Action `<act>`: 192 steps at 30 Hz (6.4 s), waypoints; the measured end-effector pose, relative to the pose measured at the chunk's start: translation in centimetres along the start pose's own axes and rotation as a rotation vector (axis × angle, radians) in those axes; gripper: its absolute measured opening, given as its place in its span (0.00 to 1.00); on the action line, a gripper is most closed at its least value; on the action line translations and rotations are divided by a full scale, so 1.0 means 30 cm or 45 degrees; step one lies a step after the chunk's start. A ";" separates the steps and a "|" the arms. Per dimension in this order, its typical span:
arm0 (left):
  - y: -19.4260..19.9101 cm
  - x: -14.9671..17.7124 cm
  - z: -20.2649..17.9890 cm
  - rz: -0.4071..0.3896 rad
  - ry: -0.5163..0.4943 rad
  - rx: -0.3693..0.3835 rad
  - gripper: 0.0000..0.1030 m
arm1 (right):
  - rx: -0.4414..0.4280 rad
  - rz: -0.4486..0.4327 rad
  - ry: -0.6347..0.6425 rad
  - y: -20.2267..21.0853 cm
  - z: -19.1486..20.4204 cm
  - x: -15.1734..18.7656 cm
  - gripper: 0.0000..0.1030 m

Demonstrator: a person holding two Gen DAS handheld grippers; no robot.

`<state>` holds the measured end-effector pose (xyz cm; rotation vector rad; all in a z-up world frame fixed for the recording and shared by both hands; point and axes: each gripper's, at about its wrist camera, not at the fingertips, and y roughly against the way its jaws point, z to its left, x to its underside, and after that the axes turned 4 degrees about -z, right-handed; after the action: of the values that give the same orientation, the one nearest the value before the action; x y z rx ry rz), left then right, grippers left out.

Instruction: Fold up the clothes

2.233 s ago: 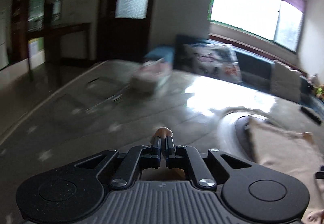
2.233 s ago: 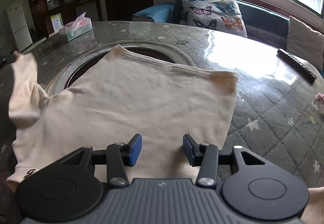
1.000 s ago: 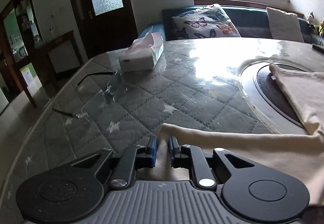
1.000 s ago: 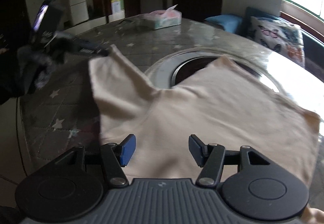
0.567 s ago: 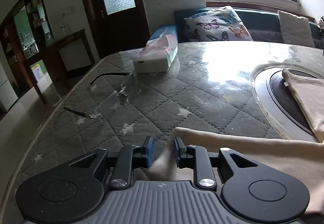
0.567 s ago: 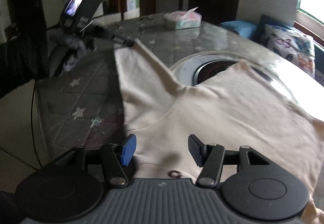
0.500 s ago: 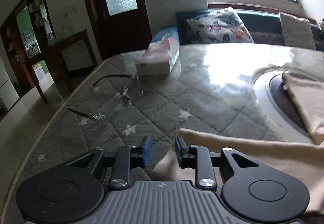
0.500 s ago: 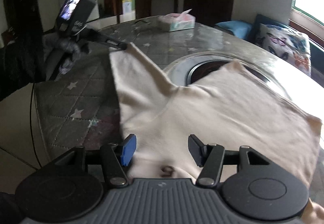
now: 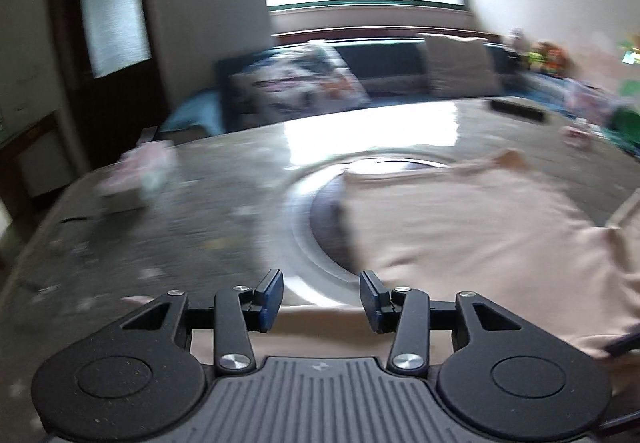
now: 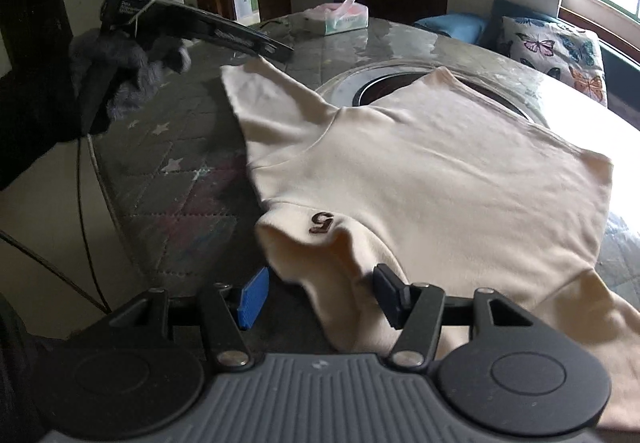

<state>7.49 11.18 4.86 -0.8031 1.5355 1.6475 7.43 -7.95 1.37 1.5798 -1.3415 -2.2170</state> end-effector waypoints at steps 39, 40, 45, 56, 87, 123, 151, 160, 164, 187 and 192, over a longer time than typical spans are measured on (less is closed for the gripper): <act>-0.020 0.122 -0.634 -0.026 -0.503 0.545 0.44 | 0.969 -0.212 -0.777 0.406 -0.673 0.405 0.42; -0.019 0.122 -0.638 -0.028 -0.505 0.548 0.44 | 0.992 -0.220 -0.801 0.415 -0.692 0.417 0.42; -0.023 0.120 -0.649 -0.021 -0.503 0.556 0.43 | 0.988 -0.258 -0.878 0.422 -0.748 0.454 0.33; -0.027 0.118 -0.650 -0.024 -0.507 0.562 0.43 | 1.072 -0.287 -0.897 0.422 -0.764 0.447 0.07; 0.046 0.135 -0.257 -0.029 -0.174 0.295 0.44 | 0.217 -0.529 -0.253 0.257 -0.203 -0.290 0.09; -0.027 0.141 -0.216 0.041 -0.134 0.304 0.40 | 0.467 -0.067 -0.217 0.007 -0.378 -0.022 0.20; -0.067 0.096 -0.235 0.029 -0.125 0.296 0.39 | 0.441 -0.128 -0.129 0.043 -0.345 -0.039 0.12; -0.010 0.129 -0.129 0.005 -0.070 0.218 0.40 | 0.306 -0.089 -0.066 -0.009 -0.246 -0.052 0.19; 0.014 0.134 -0.019 0.003 0.011 0.088 0.40 | 0.229 -0.104 -0.016 -0.064 -0.186 -0.109 0.19; 0.024 0.232 0.440 0.064 0.545 -0.396 0.42 | 0.088 -0.083 0.125 -0.256 0.021 -0.230 0.19; 0.015 0.234 0.461 0.061 0.621 -0.454 0.41 | 0.098 -0.110 0.125 -0.211 0.014 -0.236 0.19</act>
<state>3.86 25.61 0.47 -1.4549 1.6006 1.8829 12.71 -0.07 2.02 1.7803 -1.3720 -2.1272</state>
